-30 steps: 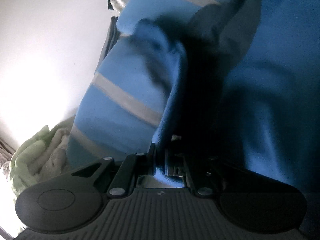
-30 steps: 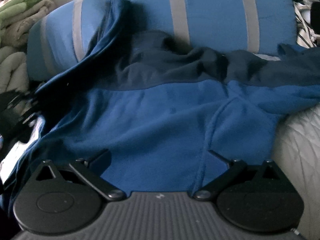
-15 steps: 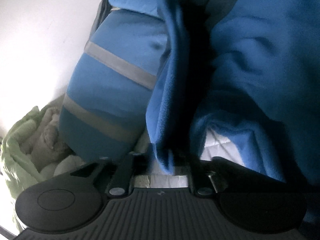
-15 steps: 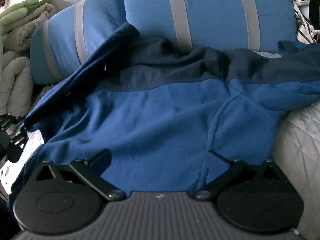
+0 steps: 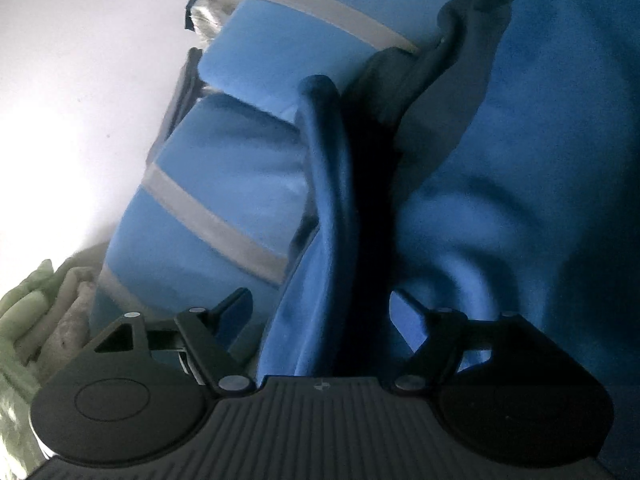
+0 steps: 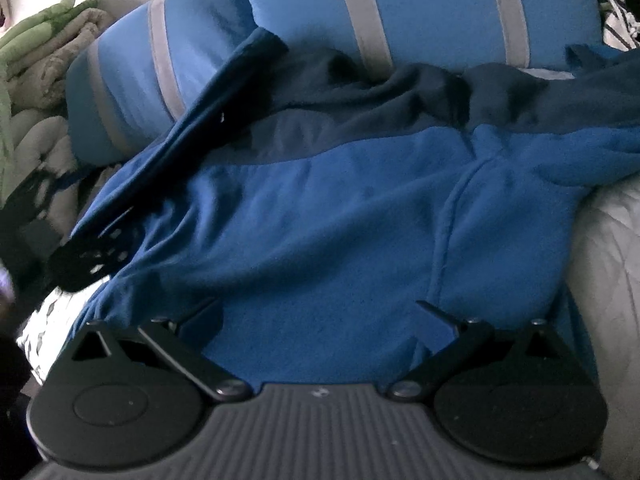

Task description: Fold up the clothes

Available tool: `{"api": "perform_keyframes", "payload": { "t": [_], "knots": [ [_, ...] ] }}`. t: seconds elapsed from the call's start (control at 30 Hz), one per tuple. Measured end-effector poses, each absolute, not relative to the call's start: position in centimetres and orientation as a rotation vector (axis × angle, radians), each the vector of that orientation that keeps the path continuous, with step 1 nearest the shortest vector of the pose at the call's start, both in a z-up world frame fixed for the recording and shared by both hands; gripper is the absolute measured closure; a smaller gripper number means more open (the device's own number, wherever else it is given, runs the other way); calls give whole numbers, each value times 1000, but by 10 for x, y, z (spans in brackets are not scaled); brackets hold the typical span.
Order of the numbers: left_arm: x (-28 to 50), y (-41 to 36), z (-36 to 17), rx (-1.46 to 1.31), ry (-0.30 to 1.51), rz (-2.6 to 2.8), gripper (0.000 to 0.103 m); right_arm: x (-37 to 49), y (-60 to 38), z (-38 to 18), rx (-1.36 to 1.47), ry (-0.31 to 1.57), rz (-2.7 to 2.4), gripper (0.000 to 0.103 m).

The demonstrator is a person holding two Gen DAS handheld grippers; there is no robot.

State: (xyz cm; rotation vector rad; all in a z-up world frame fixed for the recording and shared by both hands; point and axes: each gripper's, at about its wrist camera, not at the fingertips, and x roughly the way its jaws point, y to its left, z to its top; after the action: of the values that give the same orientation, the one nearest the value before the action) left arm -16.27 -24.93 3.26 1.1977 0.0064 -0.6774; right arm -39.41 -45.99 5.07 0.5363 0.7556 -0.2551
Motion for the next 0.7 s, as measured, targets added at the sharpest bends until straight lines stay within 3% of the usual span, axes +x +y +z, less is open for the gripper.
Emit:
{"api": "perform_keyframes", "payload": {
  "t": [0.43,0.47,0.5,0.53,0.7],
  "knots": [
    [-115,-330,18,1083,44,-665,28,-389,-465,45,554,781,-211,0],
    [-112,-332,18,1077,52,-670,34,-389,-466,44,555,783,-210,0],
    [-111,-334,18,1071,61,-676,72,-388,-466,44,557,785,-211,0],
    [-110,-335,21,1060,68,-674,94,-388,-467,43,559,786,-213,0],
    [-119,-329,47,1006,23,-666,95,-387,-471,41,562,779,-237,0]
  ]
}}
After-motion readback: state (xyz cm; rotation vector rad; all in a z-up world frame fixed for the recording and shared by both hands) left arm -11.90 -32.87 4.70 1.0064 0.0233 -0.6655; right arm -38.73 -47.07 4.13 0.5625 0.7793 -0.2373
